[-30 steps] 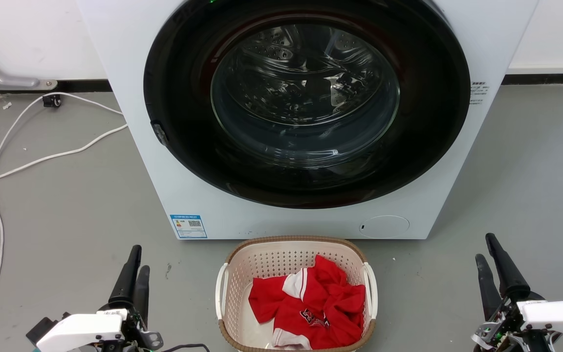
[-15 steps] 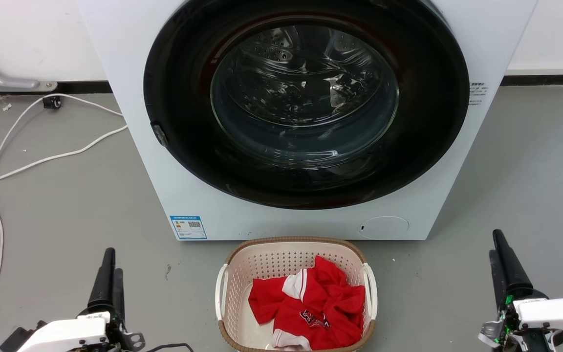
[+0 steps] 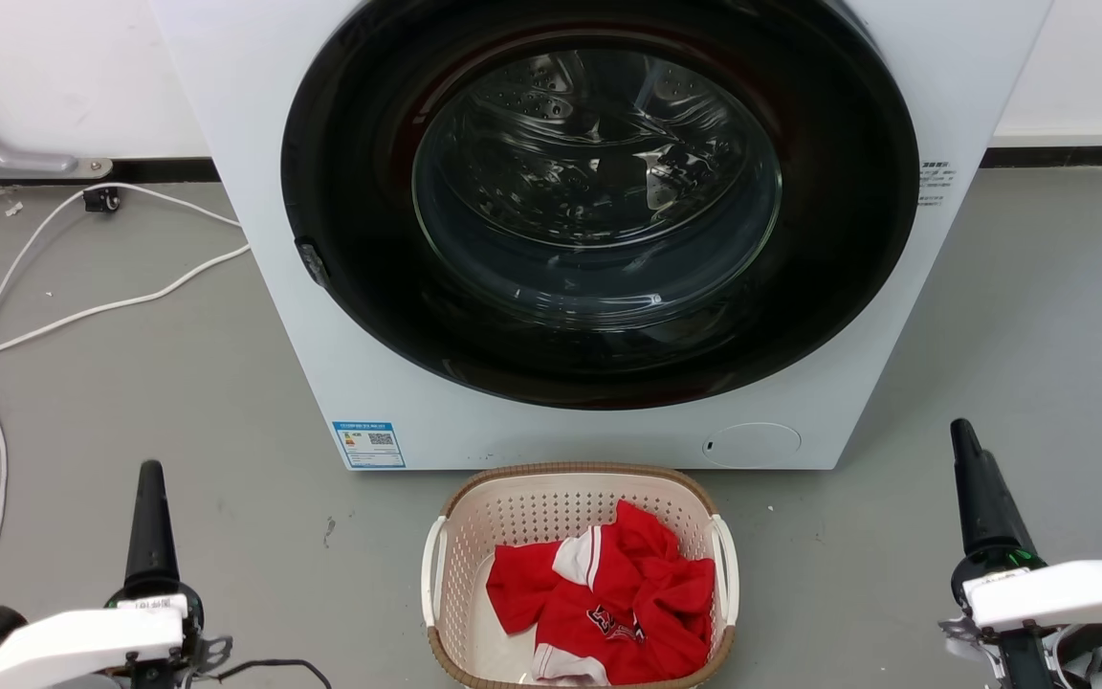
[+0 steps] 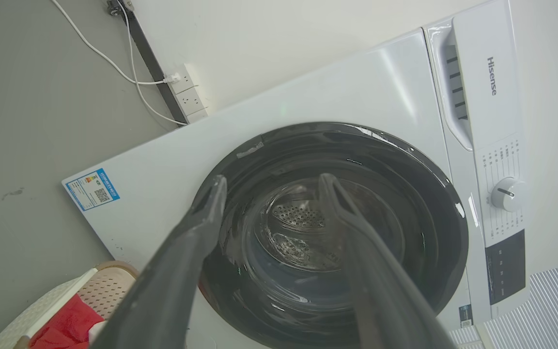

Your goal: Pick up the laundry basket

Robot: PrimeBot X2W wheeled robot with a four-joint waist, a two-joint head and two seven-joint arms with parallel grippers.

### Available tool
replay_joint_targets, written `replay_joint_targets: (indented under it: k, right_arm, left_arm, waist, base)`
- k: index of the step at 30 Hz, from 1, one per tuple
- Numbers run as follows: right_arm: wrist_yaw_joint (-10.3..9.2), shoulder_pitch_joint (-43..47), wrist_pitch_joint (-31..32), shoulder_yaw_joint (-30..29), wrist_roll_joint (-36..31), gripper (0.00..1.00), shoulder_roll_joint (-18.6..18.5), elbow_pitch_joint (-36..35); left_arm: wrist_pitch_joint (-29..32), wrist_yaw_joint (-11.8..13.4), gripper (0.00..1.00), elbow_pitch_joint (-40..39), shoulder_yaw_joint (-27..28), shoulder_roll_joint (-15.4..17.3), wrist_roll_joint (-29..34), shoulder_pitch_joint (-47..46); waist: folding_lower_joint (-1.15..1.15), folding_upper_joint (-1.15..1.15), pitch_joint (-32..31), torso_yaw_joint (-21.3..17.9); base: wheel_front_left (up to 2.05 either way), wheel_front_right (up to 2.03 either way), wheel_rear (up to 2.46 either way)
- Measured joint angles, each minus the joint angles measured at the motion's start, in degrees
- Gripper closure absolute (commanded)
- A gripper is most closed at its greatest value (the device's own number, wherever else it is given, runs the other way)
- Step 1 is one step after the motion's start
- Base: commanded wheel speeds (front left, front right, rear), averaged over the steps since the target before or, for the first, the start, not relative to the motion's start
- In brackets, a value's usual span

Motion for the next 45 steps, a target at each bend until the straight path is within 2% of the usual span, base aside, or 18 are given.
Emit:
replay_joint_targets:
  k: [5,11,15,17,21,24,34,38,45]
  right_arm:
    - [0.0,-0.03,-0.96,0.42,-8.47,0.0,0.01,-2.9]
    - [0.0,-0.08,-2.01,1.58,-17.86,0.0,0.0,-7.01]
    - [0.0,-0.07,-2.68,2.82,-23.57,0.0,0.01,-8.83]
    - [0.0,-0.04,-3.02,3.64,-26.55,0.0,0.01,-9.58]
    - [0.0,0.27,-3.71,4.24,-30.49,0.0,0.01,-10.68]
    - [0.0,0.98,-4.04,4.65,-32.74,0.0,0.01,-10.8]
    - [0.01,2.74,-5.57,5.19,-37.74,0.0,0.01,-8.53]
    - [0.01,2.89,-6.2,4.98,-40.95,0.0,0.01,-7.64]
    - [0.01,3.34,-7.21,3.68,-44.7,0.0,0.01,-6.16]
  left_arm:
    - [-0.92,2.15,0.0,-4.74,-0.65,0.0,7.97,0.01]
    - [-2.07,5.75,0.0,-9.46,-2.94,0.0,14.56,0.53]
    - [-2.79,6.73,0.0,-12.12,-4.94,0.04,19.76,1.1]
    - [-3.08,6.62,0.0,-13.01,-6.3,0.03,21.38,1.42]
    - [-3.74,3.55,0.0,-13.76,-8.84,0.04,24.57,2.36]
    - [-4.24,2.67,0.0,-14.24,-9.99,0.05,28.75,2.71]
    - [-5.77,1.33,0.0,-14.47,-14.62,0.08,39.78,4.22]
    - [-6.32,0.64,0.0,-13.93,-16.47,0.09,46.18,4.54]
    - [-7.25,1.67,0.0,-13.22,-19.27,0.56,53.79,4.92]
  waist:
    - [0.0,0.0,0.12,0.01]
    - [0.0,0.0,0.24,0.01]
    - [0.0,0.0,0.33,-0.01]
    - [0.0,0.0,0.33,-0.03]
    - [0.0,0.0,0.28,-0.08]
    - [0.0,0.0,0.19,-0.14]
    - [0.0,0.0,-0.22,-0.43]
    - [0.0,0.0,-0.36,-0.56]
    - [0.0,0.0,-0.5,-0.74]
  base:
    - [0.0,0.0,0.0]
    - [0.0,0.0,0.0]
    - [0.0,0.0,0.0]
    - [0.0,0.0,0.0]
    - [0.0,0.0,0.0]
    - [0.0,0.0,0.0]
    - [0.0,0.0,0.0]
    - [0.0,0.0,0.0]
    - [0.0,0.0,0.0]
